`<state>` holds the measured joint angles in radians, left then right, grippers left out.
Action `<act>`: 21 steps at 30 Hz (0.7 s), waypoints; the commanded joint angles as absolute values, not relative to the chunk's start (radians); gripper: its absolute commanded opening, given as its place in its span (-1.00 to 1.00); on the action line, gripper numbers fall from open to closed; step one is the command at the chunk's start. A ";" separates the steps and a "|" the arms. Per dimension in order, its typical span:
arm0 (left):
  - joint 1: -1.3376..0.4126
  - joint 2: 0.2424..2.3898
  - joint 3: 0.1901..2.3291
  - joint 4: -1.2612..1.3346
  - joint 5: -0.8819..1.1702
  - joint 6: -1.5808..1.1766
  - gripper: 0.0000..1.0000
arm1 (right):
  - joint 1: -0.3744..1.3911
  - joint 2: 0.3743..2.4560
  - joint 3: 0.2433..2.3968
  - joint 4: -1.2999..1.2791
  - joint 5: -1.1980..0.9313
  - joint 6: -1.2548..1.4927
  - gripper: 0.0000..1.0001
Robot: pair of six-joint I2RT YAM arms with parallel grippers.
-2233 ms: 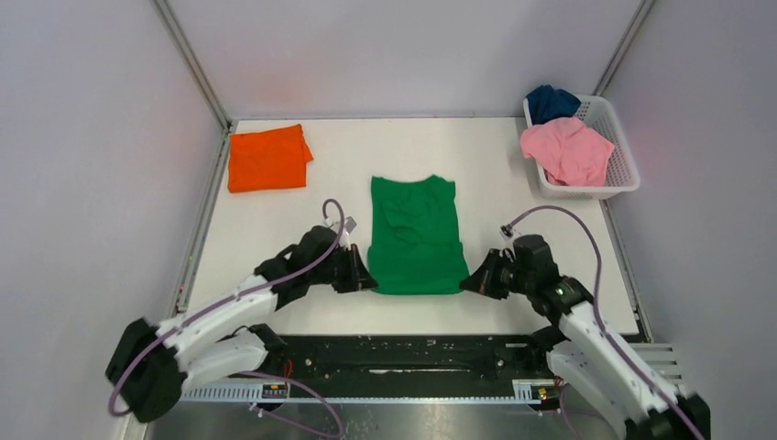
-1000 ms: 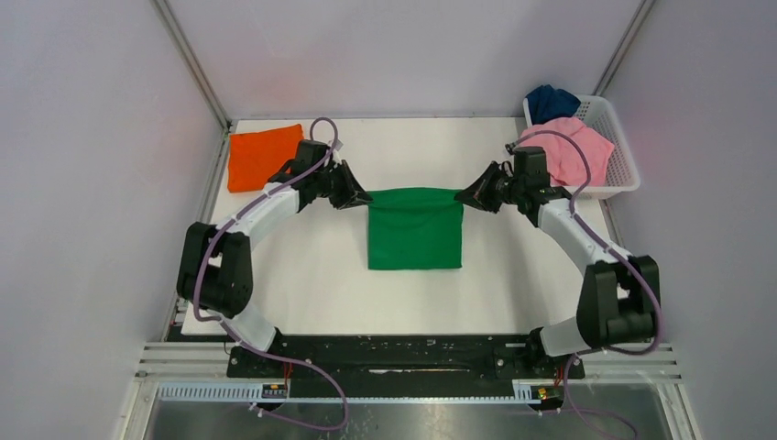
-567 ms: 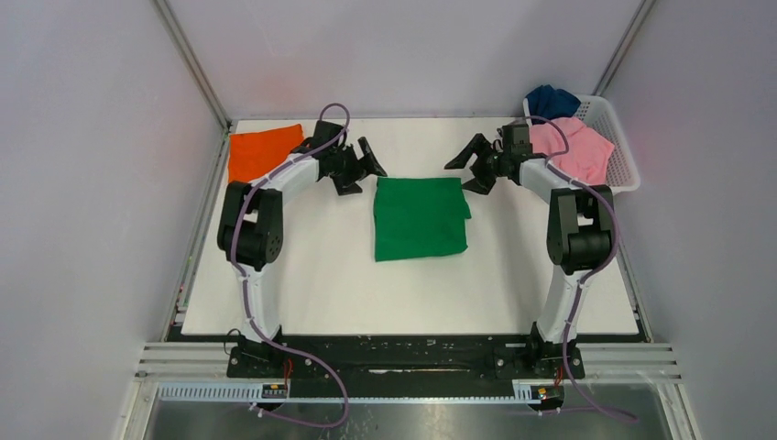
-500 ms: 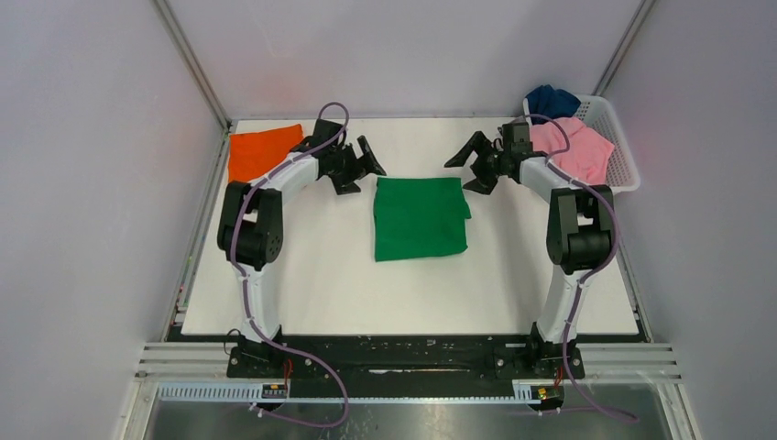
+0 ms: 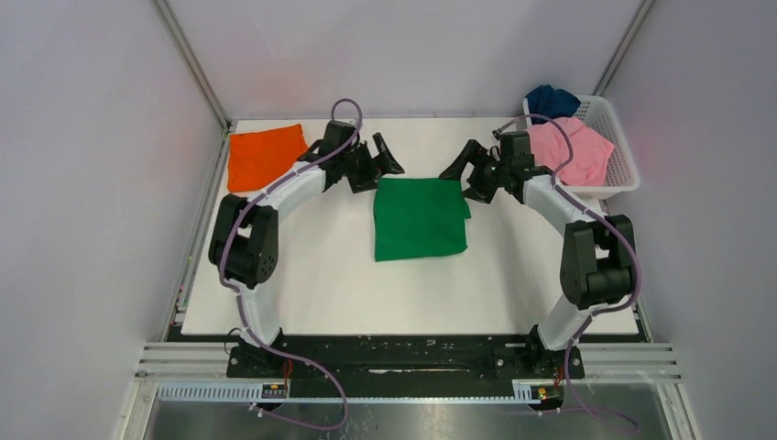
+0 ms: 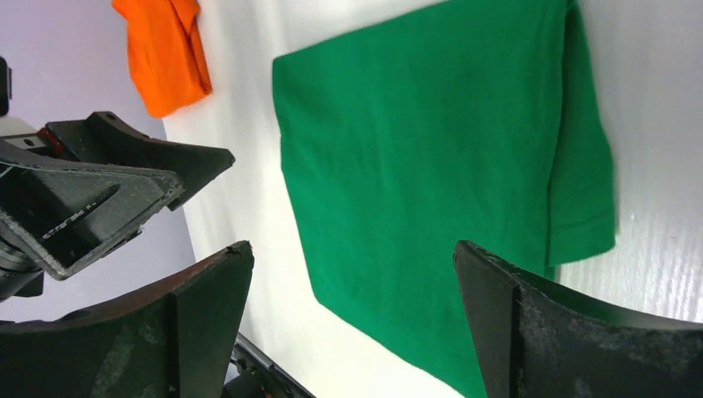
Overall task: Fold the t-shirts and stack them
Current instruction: Put the neatly folded tshirt into the corner of the board with the left arm
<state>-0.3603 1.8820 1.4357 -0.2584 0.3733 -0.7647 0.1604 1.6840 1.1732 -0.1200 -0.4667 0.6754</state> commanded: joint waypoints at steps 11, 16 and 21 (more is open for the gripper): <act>-0.423 2.059 1.362 -0.146 0.383 -0.856 0.98 | 0.234 1.912 1.216 -0.295 -0.271 0.539 0.98; -0.432 1.929 1.186 -0.108 0.363 -0.846 0.98 | 0.317 1.862 1.106 -0.261 -0.301 0.543 0.38; -0.435 1.716 0.960 -0.075 0.320 -0.839 0.98 | 0.384 1.754 0.938 -0.190 -0.303 0.611 -0.28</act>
